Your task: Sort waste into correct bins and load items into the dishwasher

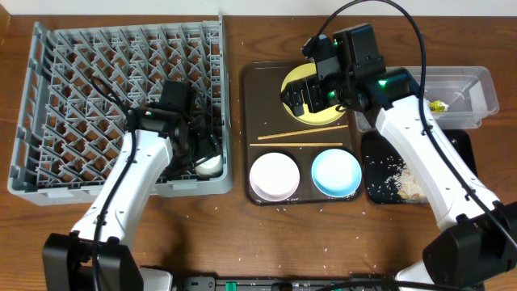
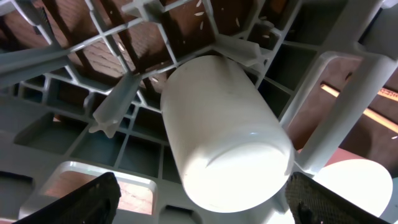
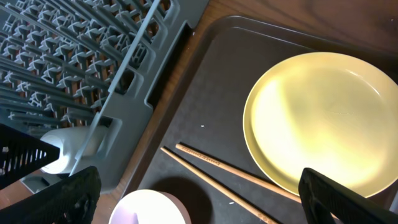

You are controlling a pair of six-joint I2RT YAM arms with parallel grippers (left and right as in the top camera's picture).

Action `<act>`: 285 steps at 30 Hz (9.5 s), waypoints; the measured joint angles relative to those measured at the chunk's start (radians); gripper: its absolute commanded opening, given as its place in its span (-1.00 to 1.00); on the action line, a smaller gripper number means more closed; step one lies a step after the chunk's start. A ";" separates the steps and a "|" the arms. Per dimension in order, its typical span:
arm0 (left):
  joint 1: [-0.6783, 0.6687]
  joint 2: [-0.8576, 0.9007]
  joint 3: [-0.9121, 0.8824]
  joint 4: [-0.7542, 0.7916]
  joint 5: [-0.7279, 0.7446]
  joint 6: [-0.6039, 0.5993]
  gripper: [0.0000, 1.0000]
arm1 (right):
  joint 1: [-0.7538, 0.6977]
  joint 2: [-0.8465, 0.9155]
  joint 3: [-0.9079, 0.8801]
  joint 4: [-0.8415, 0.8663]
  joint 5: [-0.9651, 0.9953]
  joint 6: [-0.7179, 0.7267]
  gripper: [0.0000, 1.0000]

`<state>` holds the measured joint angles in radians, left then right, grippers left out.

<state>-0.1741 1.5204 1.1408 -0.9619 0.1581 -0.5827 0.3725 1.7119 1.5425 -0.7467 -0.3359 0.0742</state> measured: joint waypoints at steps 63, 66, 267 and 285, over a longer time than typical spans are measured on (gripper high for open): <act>0.000 -0.398 0.262 -0.086 -0.132 0.066 1.00 | 0.113 0.532 0.429 -0.299 0.337 0.029 -0.24; 0.000 -0.398 0.262 -0.086 -0.132 0.066 1.00 | 0.128 0.558 0.429 -0.295 0.335 0.018 -0.24; -0.296 0.312 0.079 0.237 -1.548 0.029 -0.85 | -0.594 0.070 0.438 -0.700 0.483 0.313 0.99; -0.330 0.324 0.079 0.241 -1.472 0.026 -0.85 | -0.594 0.070 0.438 -0.700 0.483 0.313 0.98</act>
<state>-0.5041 1.8442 1.2201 -0.7212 -1.3136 -0.5571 -0.2218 1.7821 1.9808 -1.4471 0.1467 0.3874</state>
